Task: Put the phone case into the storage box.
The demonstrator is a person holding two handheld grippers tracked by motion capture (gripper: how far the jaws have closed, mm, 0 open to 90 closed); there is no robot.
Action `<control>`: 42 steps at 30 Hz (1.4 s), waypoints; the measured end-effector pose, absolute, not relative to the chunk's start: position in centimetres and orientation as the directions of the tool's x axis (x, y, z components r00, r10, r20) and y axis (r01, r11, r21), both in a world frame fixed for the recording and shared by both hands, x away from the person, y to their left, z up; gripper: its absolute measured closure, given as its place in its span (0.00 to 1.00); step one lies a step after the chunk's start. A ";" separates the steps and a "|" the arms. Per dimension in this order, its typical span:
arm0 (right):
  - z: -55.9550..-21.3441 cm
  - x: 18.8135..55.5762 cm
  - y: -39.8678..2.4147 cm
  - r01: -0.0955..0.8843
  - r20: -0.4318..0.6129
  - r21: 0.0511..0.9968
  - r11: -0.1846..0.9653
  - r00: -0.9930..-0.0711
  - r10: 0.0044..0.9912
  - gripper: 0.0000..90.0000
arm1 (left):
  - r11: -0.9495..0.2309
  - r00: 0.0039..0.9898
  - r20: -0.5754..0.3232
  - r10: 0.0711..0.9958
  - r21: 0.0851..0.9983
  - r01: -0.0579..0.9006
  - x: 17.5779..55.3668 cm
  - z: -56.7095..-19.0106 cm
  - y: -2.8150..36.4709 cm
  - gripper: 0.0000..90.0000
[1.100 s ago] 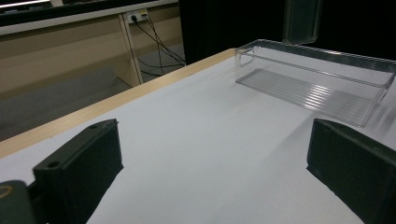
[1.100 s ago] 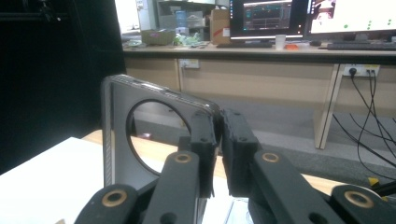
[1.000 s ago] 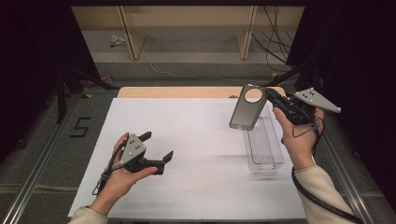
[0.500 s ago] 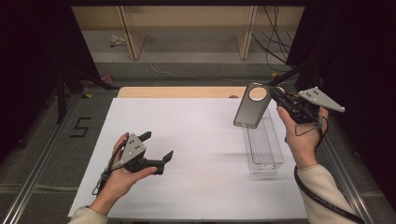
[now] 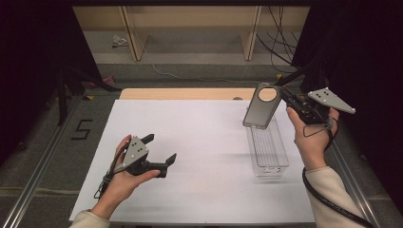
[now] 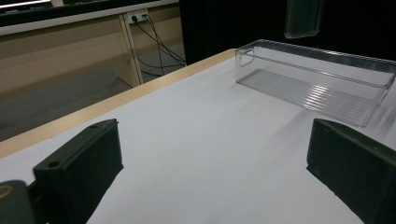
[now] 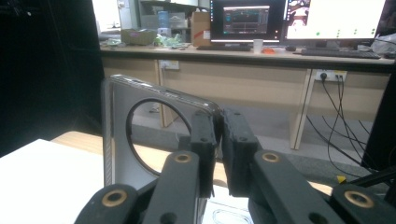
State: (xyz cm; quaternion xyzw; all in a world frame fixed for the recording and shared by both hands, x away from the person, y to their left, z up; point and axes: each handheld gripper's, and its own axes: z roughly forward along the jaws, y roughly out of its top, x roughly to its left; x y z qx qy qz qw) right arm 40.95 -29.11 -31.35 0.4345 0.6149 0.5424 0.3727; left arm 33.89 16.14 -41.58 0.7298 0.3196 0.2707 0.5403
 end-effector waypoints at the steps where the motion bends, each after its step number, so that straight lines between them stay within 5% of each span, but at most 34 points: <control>1: -31.4 41.0 -29.2 0.129 0.011 0.991 0.035 -0.342 0.940 0.94 | -0.211 0.649 0.049 0.759 0.962 0.175 33.9 -41.6 16.2 0.03; 42: -31.4 41.8 -30.7 0.119 -0.037 0.990 0.076 -0.299 0.954 0.94 | -0.213 0.652 0.047 0.757 0.960 0.179 34.0 -41.8 16.0 0.03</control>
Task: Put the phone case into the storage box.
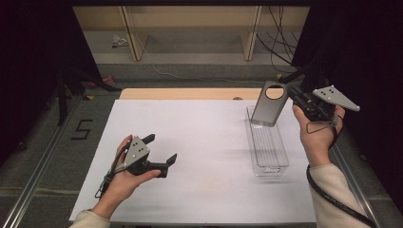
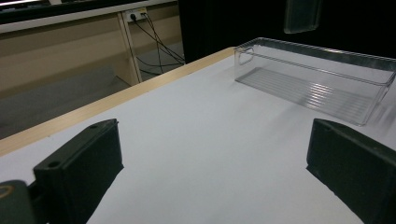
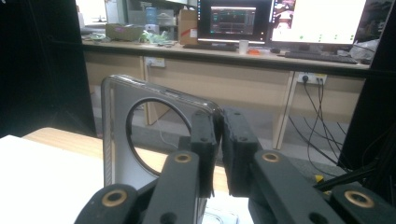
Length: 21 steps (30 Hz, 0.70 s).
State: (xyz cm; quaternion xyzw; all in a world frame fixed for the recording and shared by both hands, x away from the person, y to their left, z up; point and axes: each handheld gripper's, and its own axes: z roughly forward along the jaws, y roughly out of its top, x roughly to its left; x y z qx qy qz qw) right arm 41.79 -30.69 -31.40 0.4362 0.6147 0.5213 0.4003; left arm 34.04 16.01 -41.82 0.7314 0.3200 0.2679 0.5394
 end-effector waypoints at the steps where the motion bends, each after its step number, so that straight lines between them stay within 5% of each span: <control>1: -31.4 41.8 -30.7 0.120 -0.041 0.990 0.080 -0.297 0.954 0.94 | -0.214 0.652 0.047 0.757 0.960 0.179 34.0 -41.8 16.0 0.03; 21: -31.6 42.1 -30.8 0.122 -0.071 0.986 0.110 -0.290 0.955 0.94 | -0.215 0.650 0.051 0.758 0.960 0.176 34.1 -41.8 16.1 0.03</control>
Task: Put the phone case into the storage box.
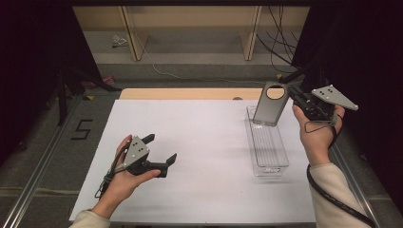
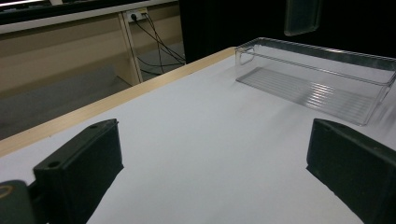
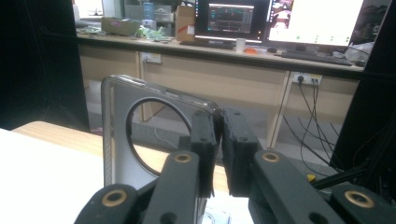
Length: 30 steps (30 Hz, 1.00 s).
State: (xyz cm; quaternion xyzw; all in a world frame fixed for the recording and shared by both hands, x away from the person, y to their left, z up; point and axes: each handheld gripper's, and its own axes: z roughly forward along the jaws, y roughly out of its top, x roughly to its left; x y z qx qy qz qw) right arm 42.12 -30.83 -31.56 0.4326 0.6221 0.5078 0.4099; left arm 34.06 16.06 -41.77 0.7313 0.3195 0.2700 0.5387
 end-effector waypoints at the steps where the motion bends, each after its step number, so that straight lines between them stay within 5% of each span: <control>1: -31.6 42.1 -30.8 0.121 -0.071 0.987 0.110 -0.290 0.954 0.94 | -0.216 0.651 0.051 0.758 0.960 0.176 34.1 -41.8 16.1 0.03; 30: -31.7 43.2 -30.9 0.121 -0.092 0.984 0.129 -0.277 0.957 0.94 | -0.216 0.650 0.051 0.758 0.960 0.176 34.1 -41.8 16.1 0.03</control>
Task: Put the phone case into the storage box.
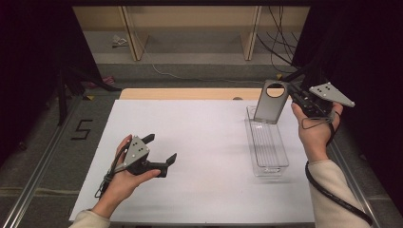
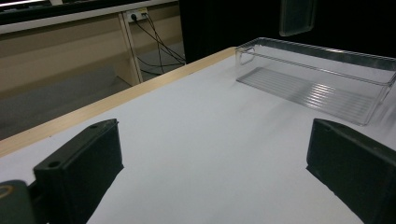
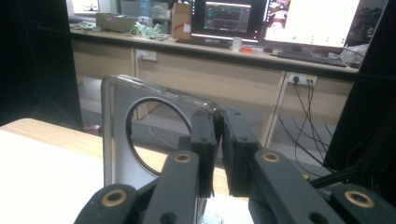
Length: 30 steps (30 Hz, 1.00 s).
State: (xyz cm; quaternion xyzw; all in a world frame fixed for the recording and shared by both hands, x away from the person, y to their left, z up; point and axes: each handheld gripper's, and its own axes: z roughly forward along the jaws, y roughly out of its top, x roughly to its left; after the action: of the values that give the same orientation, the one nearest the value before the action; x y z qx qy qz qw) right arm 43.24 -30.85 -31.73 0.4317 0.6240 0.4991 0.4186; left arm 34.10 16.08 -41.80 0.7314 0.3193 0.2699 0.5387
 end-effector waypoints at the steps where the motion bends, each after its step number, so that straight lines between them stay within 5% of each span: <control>1: -31.7 43.3 -30.8 0.122 -0.091 0.984 0.129 -0.276 0.957 0.94 | -0.215 0.651 0.050 0.758 0.961 0.176 34.1 -41.8 16.1 0.03; 30: -31.9 44.6 -30.6 0.120 -0.109 0.982 0.145 -0.265 0.958 0.94 | -0.217 0.651 0.051 0.757 0.960 0.176 34.2 -41.9 16.1 0.03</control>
State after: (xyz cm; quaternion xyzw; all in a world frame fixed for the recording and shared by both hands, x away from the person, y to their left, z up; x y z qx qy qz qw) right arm 44.63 -30.63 -31.93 0.4311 0.6253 0.4914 0.4263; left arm 34.18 16.07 -41.90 0.7318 0.3190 0.2696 0.5385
